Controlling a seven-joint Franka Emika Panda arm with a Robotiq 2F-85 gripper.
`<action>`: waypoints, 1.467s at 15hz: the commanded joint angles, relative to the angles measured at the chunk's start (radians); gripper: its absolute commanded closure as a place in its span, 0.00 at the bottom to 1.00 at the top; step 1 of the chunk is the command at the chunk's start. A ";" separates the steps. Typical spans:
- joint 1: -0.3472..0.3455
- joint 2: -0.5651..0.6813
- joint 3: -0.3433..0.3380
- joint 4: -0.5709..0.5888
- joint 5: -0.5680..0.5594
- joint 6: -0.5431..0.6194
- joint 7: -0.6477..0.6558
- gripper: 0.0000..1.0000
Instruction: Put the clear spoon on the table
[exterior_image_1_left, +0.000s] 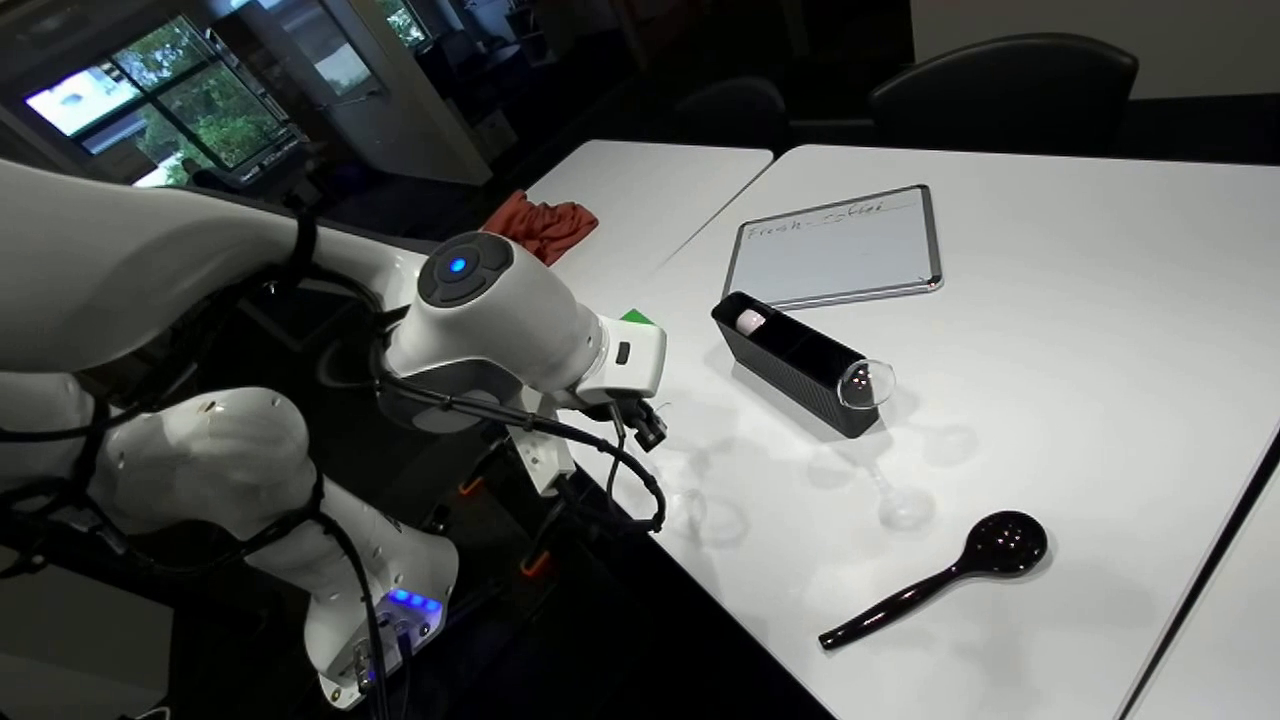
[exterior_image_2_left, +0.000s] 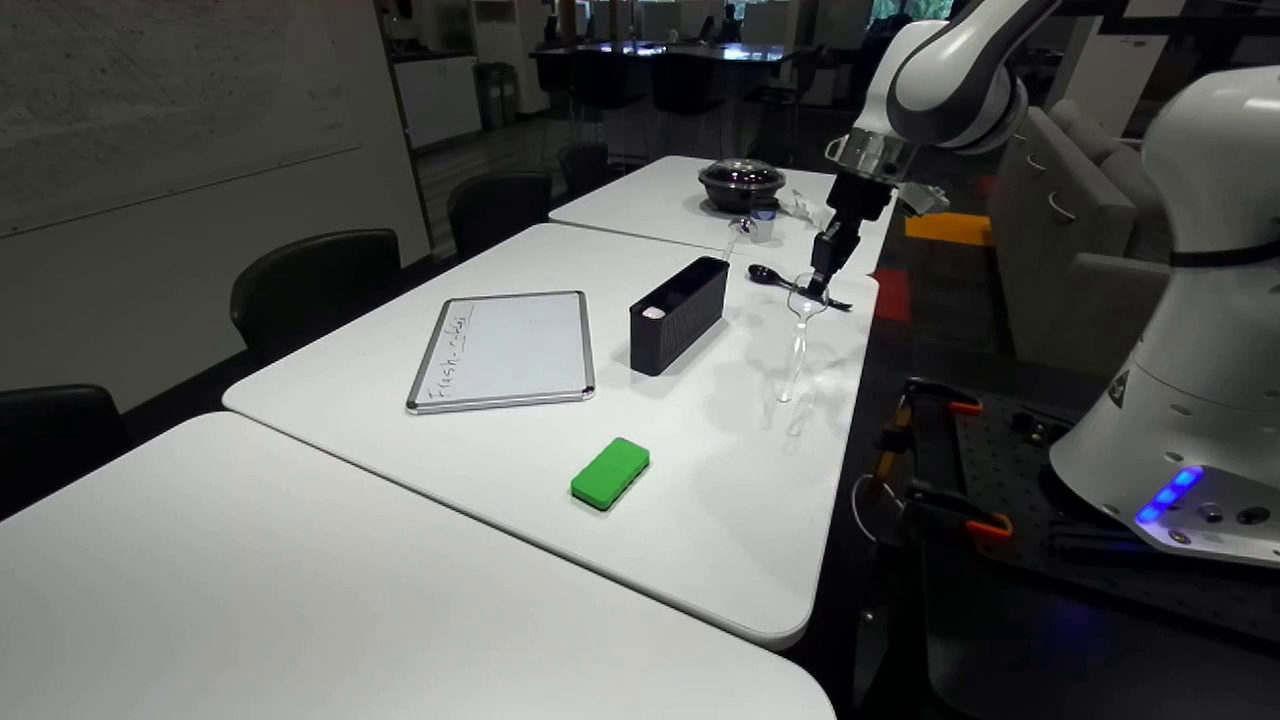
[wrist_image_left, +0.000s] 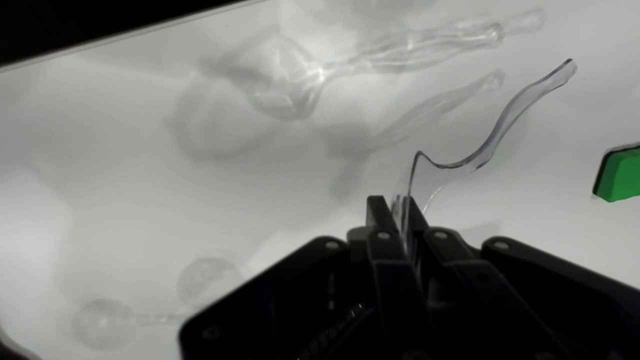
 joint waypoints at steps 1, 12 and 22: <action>0.039 0.009 -0.028 0.010 0.006 0.000 0.013 0.92; 0.394 0.003 -0.371 0.172 -0.008 -0.076 0.055 0.98; 0.852 -0.308 -0.870 0.469 -0.425 -0.190 0.322 0.98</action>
